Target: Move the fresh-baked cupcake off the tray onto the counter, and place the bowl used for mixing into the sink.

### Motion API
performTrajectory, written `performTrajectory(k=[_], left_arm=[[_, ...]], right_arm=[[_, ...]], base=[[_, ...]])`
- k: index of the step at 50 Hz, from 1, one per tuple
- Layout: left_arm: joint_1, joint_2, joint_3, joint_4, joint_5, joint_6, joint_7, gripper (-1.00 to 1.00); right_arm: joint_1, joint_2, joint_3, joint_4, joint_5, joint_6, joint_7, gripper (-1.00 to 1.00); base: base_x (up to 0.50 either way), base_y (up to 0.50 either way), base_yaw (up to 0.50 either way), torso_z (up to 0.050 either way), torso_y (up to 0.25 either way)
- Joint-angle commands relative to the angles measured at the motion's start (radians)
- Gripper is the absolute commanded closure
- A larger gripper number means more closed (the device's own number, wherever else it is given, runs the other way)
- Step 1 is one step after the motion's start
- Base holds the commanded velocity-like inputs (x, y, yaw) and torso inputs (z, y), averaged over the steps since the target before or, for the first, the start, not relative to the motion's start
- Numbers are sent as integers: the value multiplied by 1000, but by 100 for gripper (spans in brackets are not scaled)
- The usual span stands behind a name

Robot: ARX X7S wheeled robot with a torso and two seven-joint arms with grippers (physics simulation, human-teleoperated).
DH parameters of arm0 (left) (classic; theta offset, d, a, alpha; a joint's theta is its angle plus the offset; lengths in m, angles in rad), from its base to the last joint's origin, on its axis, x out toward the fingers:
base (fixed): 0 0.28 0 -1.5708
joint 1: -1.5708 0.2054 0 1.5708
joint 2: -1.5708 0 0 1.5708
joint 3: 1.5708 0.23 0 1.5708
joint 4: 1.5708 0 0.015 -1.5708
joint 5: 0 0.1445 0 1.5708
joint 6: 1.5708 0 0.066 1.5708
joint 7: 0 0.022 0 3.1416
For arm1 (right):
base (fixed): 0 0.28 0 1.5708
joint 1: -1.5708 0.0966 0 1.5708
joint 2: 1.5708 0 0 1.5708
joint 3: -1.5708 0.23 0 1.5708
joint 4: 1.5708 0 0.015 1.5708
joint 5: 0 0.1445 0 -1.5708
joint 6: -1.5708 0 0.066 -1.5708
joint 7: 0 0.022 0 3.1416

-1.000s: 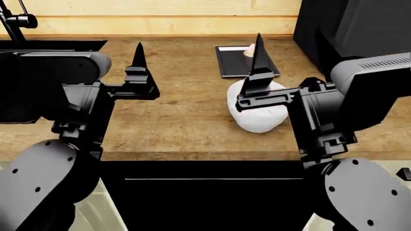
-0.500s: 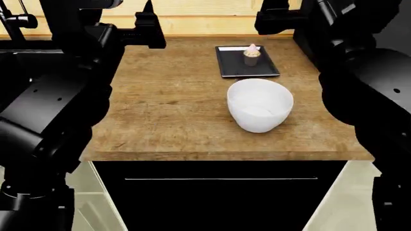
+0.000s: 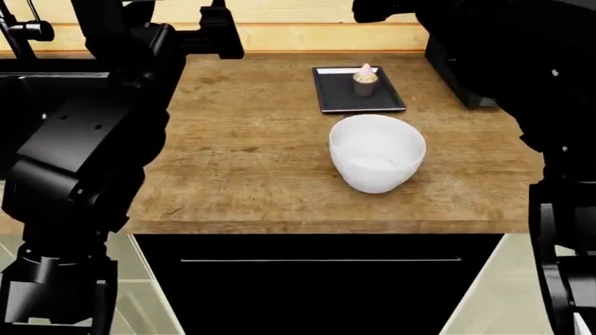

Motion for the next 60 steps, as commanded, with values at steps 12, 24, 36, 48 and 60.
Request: performTrajectory(k=[12,24,36,48,60], left_arm=[[4,12,2,-29,2,45,10,-100],[3,11,8,-32,4,53,9,-100],[-2,10,14,-36,4,57,9,-100],[-6,7,14,-35,-3,58,10,-100],[-14,6,20,-41,-4,62,15,-100]], right_arm=[[73,-11,-95,216,-80,-33,-116,-100],[44,9,-94,191,-75,-28,-105,-100],[33,9,-88,186,-66,-32,-105,-100],[38,7,-98,197,-72,-38,-116,-100],[29,4,-90,190,-60,-40,-113,-100]], base=[[26,0,0,0,0],[106,0,0,-1,0],[145,0,0,0,0],[159,0,0,0,0],[160,0,0,0,0]])
